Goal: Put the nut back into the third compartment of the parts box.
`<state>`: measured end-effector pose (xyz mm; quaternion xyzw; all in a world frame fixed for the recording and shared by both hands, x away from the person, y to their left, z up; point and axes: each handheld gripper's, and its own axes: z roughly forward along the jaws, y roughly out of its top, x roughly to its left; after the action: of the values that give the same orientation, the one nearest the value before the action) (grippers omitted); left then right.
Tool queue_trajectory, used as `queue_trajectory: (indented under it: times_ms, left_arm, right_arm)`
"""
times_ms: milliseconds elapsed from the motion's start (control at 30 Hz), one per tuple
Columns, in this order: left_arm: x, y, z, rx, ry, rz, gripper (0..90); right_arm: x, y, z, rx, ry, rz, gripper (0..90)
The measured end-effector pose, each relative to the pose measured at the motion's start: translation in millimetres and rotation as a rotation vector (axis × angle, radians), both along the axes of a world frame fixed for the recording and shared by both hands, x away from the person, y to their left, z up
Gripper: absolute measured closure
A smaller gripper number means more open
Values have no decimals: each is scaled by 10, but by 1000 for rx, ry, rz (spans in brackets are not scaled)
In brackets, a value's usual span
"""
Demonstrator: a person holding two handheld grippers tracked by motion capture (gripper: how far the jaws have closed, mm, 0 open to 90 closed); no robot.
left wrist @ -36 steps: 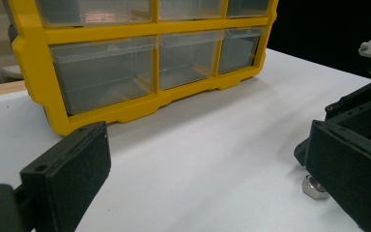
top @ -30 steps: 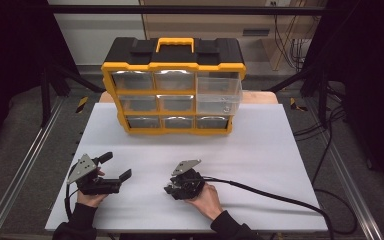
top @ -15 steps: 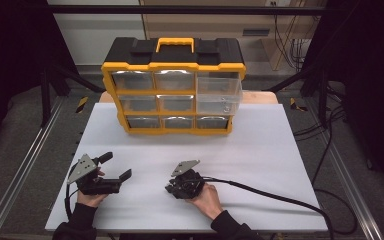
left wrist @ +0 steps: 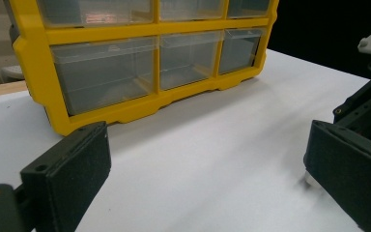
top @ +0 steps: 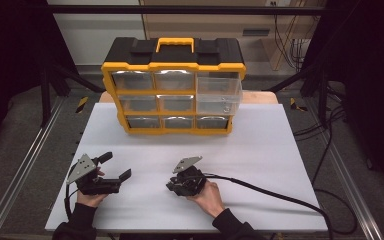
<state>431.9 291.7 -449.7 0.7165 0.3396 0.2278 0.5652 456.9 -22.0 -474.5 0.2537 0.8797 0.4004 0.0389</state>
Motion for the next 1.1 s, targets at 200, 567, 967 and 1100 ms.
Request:
queue_trajectory:
  times_ms: [200,567,967,1100]
  left_arm:
    - [-2,0,1,0,0,0,24]
    - [-3,-3,2,-3,1,-1,23]
    - [-1,-9,1,-3,1,0,23]
    - [1,-10,-1,-3,1,0,23]
  right_arm:
    - [-22,-66,157,15,-31,-2,702]
    - [-54,-233,443,85,-80,-29,702]
    - [-29,-598,802,169,-156,-101,702]
    - [-32,-721,918,193,-179,-123,702]
